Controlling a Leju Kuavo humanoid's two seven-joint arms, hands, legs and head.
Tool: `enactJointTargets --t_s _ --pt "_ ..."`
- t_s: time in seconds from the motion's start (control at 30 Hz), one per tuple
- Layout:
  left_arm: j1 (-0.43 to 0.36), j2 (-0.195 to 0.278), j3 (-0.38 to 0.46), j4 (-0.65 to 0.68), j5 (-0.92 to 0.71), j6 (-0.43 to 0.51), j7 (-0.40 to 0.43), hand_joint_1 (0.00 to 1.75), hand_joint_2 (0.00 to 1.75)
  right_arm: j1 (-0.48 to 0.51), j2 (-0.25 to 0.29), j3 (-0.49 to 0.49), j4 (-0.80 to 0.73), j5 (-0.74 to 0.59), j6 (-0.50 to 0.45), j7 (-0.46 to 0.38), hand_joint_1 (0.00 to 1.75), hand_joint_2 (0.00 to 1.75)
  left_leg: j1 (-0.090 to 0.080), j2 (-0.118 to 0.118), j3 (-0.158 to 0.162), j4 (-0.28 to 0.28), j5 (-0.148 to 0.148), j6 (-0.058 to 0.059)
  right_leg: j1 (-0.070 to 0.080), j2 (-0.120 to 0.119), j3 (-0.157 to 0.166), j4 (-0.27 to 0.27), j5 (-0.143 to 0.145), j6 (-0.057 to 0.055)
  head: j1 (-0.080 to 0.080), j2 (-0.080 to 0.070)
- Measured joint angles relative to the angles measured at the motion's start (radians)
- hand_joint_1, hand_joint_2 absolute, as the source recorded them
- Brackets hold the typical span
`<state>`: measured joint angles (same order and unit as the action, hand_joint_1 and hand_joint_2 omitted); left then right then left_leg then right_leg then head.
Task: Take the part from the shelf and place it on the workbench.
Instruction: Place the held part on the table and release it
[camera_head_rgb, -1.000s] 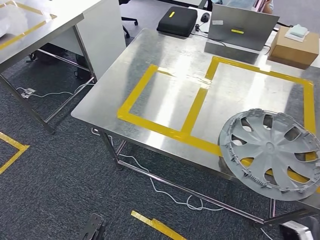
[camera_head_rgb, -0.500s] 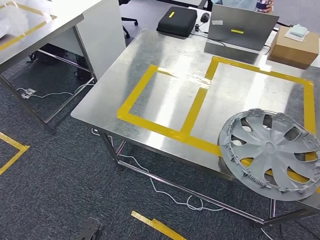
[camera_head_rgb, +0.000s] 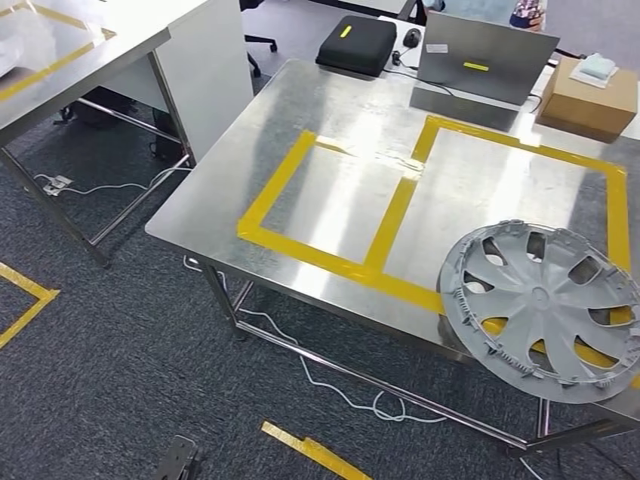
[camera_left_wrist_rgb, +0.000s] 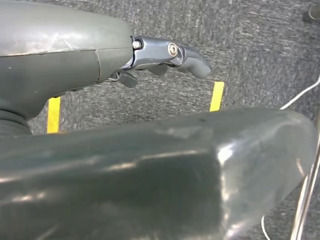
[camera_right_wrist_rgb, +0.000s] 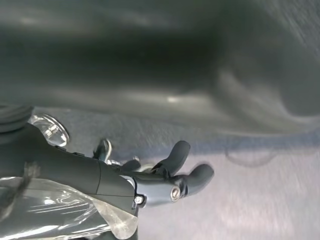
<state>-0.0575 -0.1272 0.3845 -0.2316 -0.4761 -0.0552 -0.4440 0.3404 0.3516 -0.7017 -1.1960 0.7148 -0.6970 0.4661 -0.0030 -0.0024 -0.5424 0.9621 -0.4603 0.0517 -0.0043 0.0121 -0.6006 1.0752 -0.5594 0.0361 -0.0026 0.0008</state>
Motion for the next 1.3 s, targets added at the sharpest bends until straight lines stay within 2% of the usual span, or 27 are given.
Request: enactJointTargets --t_s 0.07,0.1,0.13,0.17,0.23,0.27,0.3,0.4,0.43,0.47,0.57,0.6,0.63,0.67,0.77,0.8,0.9,0.93,0.97,1.0,1.07,1.1,1.13,1.17,1.23,1.27,1.3 --pt "0.004 0.002 -0.002 0.000 0.028 0.000 0.000 0.00 0.00 -0.063 0.001 -0.050 0.163 -0.029 0.000 -0.163 0.00 0.00 0.000 0.006 -0.006 -0.001 0.004 -0.001 -0.007 -0.002 -0.054 0.131 -0.067 0.008 0.002 0.000" --pt "0.005 0.003 -0.005 0.000 0.041 0.002 0.000 0.00 0.00 -0.095 0.001 -0.083 0.253 -0.041 0.001 -0.244 0.00 0.00 0.000 0.008 -0.009 -0.001 0.005 -0.003 -0.011 -0.004 -0.066 0.169 -0.079 0.012 0.002 0.000" --pt "0.006 0.004 -0.007 0.000 0.049 0.003 0.000 0.00 0.00 -0.122 0.000 -0.115 0.339 -0.051 0.006 -0.308 0.00 0.00 0.001 0.008 -0.011 0.000 0.007 -0.006 -0.015 -0.005 -0.059 0.169 -0.073 0.015 0.002 0.000" --pt "0.007 0.004 -0.008 0.000 0.052 0.005 -0.001 0.00 0.00 -0.141 -0.001 -0.138 0.408 -0.058 0.016 -0.345 0.00 0.00 0.003 0.007 -0.013 0.001 0.008 -0.010 -0.020 -0.006 -0.030 0.128 -0.050 0.019 0.003 0.000" --pt "0.007 0.008 -0.009 0.000 0.056 0.009 -0.003 0.00 0.00 -0.175 -0.004 -0.164 0.535 -0.063 0.063 -0.393 0.00 0.00 0.005 0.003 -0.019 0.012 0.008 -0.025 -0.027 -0.006 0.055 -0.012 0.001 0.026 0.004 0.000" --pt "0.007 0.010 -0.009 0.000 0.057 0.010 -0.004 0.00 0.00 -0.190 -0.005 -0.168 0.586 -0.062 0.093 -0.411 0.00 0.00 0.005 0.002 -0.023 0.021 0.007 -0.034 -0.028 -0.004 0.085 -0.063 0.015 0.023 0.002 0.000" --pt "0.006 0.013 -0.008 0.000 0.058 0.011 -0.004 0.00 0.00 -0.205 -0.006 -0.169 0.633 -0.059 0.123 -0.430 0.00 0.00 0.005 0.001 -0.027 0.028 0.007 -0.042 -0.027 -0.001 0.100 -0.090 0.019 0.019 0.000 0.000" --pt "0.004 0.016 -0.008 0.000 0.065 0.012 -0.007 0.00 0.00 -0.234 -0.012 -0.176 0.729 -0.055 0.194 -0.488 0.00 0.00 0.011 -0.001 -0.034 0.037 0.010 -0.061 -0.020 -0.001 0.093 -0.086 0.024 -0.008 -0.004 0.000" --pt "0.005 0.017 -0.007 0.000 0.069 0.013 -0.009 0.00 0.00 -0.241 -0.013 -0.179 0.752 -0.054 0.216 -0.508 0.00 0.00 0.013 -0.001 -0.040 0.049 -0.003 -0.065 -0.019 -0.003 0.090 -0.085 0.028 -0.017 -0.005 0.000" --pt "0.006 0.017 -0.006 0.000 0.072 0.013 -0.012 0.00 0.00 -0.247 -0.015 -0.182 0.768 -0.052 0.236 -0.531 0.00 0.00 0.014 -0.001 -0.053 0.081 -0.032 -0.069 -0.019 -0.005 0.085 -0.085 0.034 -0.027 -0.008 0.000" --pt "0.010 0.017 0.002 0.000 0.084 0.015 -0.024 0.00 0.00 -0.256 -0.019 -0.190 0.799 -0.047 0.275 -0.586 0.00 0.00 0.014 0.000 -0.117 0.268 -0.152 -0.073 -0.011 -0.014 0.069 -0.085 0.046 -0.046 -0.013 0.000" --pt "0.014 0.016 0.005 0.000 0.089 0.016 -0.027 0.00 0.00 -0.257 -0.019 -0.192 0.804 -0.044 0.286 -0.598 0.00 0.00 0.014 0.000 -0.126 0.313 -0.171 -0.072 -0.007 -0.016 0.064 -0.084 0.050 -0.048 -0.013 0.000" --pt "0.018 0.017 0.009 0.000 0.094 0.017 -0.031 0.00 0.00 -0.258 -0.020 -0.194 0.809 -0.040 0.297 -0.608 0.00 0.00 0.014 0.000 -0.119 0.324 -0.171 -0.069 -0.004 -0.017 0.060 -0.084 0.053 -0.049 -0.013 0.000" --pt "0.023 0.017 0.014 0.000 0.098 0.018 -0.035 0.00 0.00 -0.259 -0.021 -0.196 0.812 -0.036 0.307 -0.615 0.00 0.00 0.013 0.000 -0.093 0.293 -0.154 -0.064 -0.001 -0.017 0.056 -0.084 0.057 -0.049 -0.013 0.000" --pt "0.030 0.020 0.027 0.000 0.107 0.020 -0.044 0.00 0.00 -0.264 -0.021 -0.198 0.820 -0.026 0.324 -0.626 0.00 0.00 0.004 0.000 0.032 0.085 -0.082 -0.043 0.006 -0.016 0.048 -0.083 0.066 -0.044 -0.013 0.000" --pt "0.031 0.021 0.029 0.000 0.107 0.020 -0.045 0.00 0.00 -0.266 -0.022 -0.199 0.822 -0.024 0.326 -0.627 0.00 0.00 0.001 0.000 0.054 0.041 -0.073 -0.038 0.007 -0.017 0.045 -0.081 0.069 -0.040 -0.012 0.000" --pt "0.037 0.021 0.035 0.000 0.108 0.020 -0.046 0.00 0.00 -0.269 -0.023 -0.199 0.827 -0.024 0.328 -0.628 0.00 0.00 -0.002 0.000 0.057 0.014 -0.061 -0.030 0.005 -0.018 0.036 -0.079 0.078 -0.022 -0.012 0.000" --pt "0.038 0.020 0.036 0.000 0.108 0.020 -0.046 0.00 0.00 -0.269 -0.024 -0.200 0.828 -0.024 0.328 -0.628 0.00 0.00 -0.001 0.002 0.054 0.010 -0.054 -0.025 0.004 -0.017 0.030 -0.073 0.070 -0.016 -0.012 0.000" --pt "0.038 0.021 0.038 0.000 0.108 0.020 -0.046 0.00 0.00 -0.269 -0.024 -0.200 0.829 -0.024 0.329 -0.628 0.00 0.00 0.000 0.003 0.050 0.005 -0.045 -0.019 0.003 -0.016 0.018 -0.050 0.047 -0.012 -0.010 0.000" --pt "0.037 0.021 0.040 0.000 0.108 0.021 -0.047 0.00 0.00 -0.269 -0.025 -0.201 0.830 -0.023 0.330 -0.628 0.00 0.00 0.001 0.005 0.043 0.002 -0.037 -0.014 0.002 -0.015 -0.001 -0.007 0.011 -0.009 -0.009 0.000" --pt "0.037 0.021 0.045 0.000 0.111 0.022 -0.049 0.00 0.00 -0.270 -0.026 -0.205 0.832 -0.020 0.339 -0.630 0.00 0.00 -0.001 0.011 0.025 0.003 -0.026 -0.008 0.001 -0.014 -0.047 0.122 -0.073 -0.002 -0.006 0.000" --pt "0.038 0.021 0.048 0.000 0.114 0.022 -0.051 0.00 0.00 -0.270 -0.027 -0.207 0.832 -0.018 0.345 -0.632 0.00 0.00 -0.003 0.016 0.017 0.004 -0.021 -0.008 0.001 -0.014 -0.061 0.176 -0.096 0.001 -0.006 0.000" --pt "0.039 0.021 0.051 0.000 0.117 0.022 -0.053 0.00 0.00 -0.270 -0.027 -0.210 0.832 -0.015 0.352 -0.635 0.00 0.00 -0.003 0.022 0.009 0.005 -0.016 -0.008 0.001 -0.014 -0.060 0.198 -0.099 0.003 -0.006 0.000" --pt "0.040 0.021 0.054 0.000 0.120 0.022 -0.054 0.00 0.00 -0.270 -0.028 -0.213 0.832 -0.012 0.360 -0.637 0.00 0.00 -0.003 0.027 0.002 0.006 -0.012 -0.009 0.001 -0.016 -0.038 0.179 -0.083 0.005 -0.006 0.000" --pt "0.042 0.021 0.062 0.000 0.125 0.023 -0.057 0.00 0.00 -0.271 -0.029 -0.217 0.832 -0.003 0.376 -0.638 0.00 0.00 -0.003 0.040 -0.008 0.014 -0.008 -0.014 -0.002 -0.035 0.054 0.041 -0.031 0.009 -0.006 0.000" --pt "0.043 0.021 0.067 0.000 0.127 0.024 -0.057 0.00 0.00 -0.273 -0.029 -0.220 0.831 0.003 0.383 -0.638 0.00 0.00 -0.004 0.046 -0.013 0.020 -0.007 -0.017 -0.001 -0.051 0.101 -0.032 -0.012 0.007 -0.005 0.000" --pt "0.044 0.021 0.072 0.001 0.129 0.024 -0.058 0.00 0.00 -0.275 -0.029 -0.222 0.831 0.008 0.390 -0.638 0.00 0.00 -0.006 0.053 -0.016 0.025 -0.005 -0.021 0.001 -0.062 0.131 -0.082 -0.001 0.003 -0.006 0.000"
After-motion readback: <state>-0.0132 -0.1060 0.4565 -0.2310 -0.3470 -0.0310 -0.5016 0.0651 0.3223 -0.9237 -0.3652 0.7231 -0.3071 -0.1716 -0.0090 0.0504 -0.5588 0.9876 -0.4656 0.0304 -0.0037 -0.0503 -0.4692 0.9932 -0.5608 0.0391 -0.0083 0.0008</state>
